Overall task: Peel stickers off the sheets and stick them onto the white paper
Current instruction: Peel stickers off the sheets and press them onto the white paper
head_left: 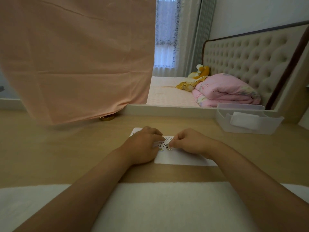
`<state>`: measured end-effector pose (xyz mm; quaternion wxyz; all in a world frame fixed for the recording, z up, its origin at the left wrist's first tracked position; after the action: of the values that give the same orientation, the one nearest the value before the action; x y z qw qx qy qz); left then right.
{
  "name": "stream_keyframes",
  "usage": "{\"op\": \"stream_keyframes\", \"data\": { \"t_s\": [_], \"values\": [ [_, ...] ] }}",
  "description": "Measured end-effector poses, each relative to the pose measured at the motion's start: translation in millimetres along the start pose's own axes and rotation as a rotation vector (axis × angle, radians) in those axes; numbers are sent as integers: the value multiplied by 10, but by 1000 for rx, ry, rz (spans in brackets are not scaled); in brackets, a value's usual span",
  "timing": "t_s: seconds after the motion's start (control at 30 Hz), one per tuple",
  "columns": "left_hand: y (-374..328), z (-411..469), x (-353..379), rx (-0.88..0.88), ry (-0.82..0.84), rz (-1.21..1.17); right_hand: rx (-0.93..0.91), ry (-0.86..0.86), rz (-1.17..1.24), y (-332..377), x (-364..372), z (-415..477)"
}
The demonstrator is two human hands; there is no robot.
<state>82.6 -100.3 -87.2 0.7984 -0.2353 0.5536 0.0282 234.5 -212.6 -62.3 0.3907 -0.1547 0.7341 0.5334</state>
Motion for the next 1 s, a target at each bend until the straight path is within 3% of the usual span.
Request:
{"op": "stream_keyframes", "data": {
  "t_s": [0.53,1.0],
  "values": [
    [101,-40,125,-31,21,-90,-33,-56,-170,-7,116,57],
    [61,-63,131,-56,8,-67,-11,-216,-285,-63,145,88]
  ]
}}
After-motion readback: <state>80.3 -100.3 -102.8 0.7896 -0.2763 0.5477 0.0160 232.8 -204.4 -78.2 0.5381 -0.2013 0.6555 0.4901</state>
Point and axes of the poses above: each hand's wrist, its own z-axis towards the middle knuckle, its own x-axis out of the palm, y = z × x, the point moved 2 cm from there along z, towards the middle knuckle, and after that the axes turned 4 degrees about -z, right-handed, at the moved point
